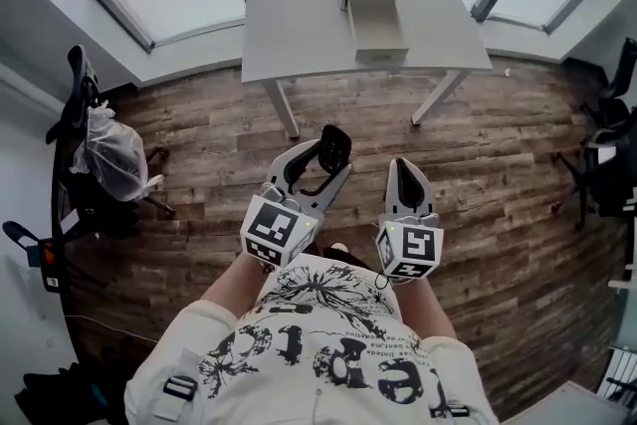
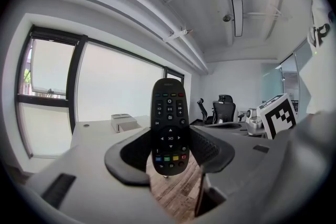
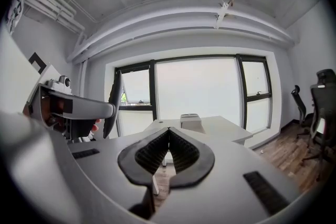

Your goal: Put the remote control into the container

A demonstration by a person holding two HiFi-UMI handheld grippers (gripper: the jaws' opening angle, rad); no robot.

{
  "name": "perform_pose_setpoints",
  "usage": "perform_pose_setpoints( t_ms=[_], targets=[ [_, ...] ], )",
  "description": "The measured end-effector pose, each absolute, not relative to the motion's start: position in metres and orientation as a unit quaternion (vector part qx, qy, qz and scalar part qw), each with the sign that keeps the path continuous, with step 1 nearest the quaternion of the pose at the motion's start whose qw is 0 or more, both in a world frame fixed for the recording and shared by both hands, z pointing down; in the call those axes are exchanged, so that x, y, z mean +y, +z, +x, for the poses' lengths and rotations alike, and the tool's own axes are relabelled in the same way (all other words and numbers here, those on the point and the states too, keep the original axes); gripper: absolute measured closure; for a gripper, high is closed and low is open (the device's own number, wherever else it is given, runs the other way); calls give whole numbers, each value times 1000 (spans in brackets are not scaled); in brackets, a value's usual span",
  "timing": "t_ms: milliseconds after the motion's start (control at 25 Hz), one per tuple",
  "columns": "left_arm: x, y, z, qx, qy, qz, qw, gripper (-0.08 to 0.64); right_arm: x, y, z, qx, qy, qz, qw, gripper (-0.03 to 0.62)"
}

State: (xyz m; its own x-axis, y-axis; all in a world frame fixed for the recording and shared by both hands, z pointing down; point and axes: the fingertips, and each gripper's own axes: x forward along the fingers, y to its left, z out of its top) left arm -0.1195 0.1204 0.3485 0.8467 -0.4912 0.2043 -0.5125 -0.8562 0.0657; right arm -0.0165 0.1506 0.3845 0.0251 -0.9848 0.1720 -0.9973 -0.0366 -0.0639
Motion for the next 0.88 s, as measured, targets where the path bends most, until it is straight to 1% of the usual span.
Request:
perform_pose_setpoints(
  t_ms=[120,400,680,880],
  targets=[
    [113,349,-100,-252,93,962,54,326,145,388,-2,-689,87,719,34,589],
    [75,365,-56,-208,90,971,74,327,116,399,33,-662,89,742,51,589],
    [-5,357,-8,-146,79,983,76,327,51,394,77,-610,85,786,56,590],
    [-68,346,19,-99,74,990,70,326,-1,381,95,-573,75,814,53,589]
  ],
)
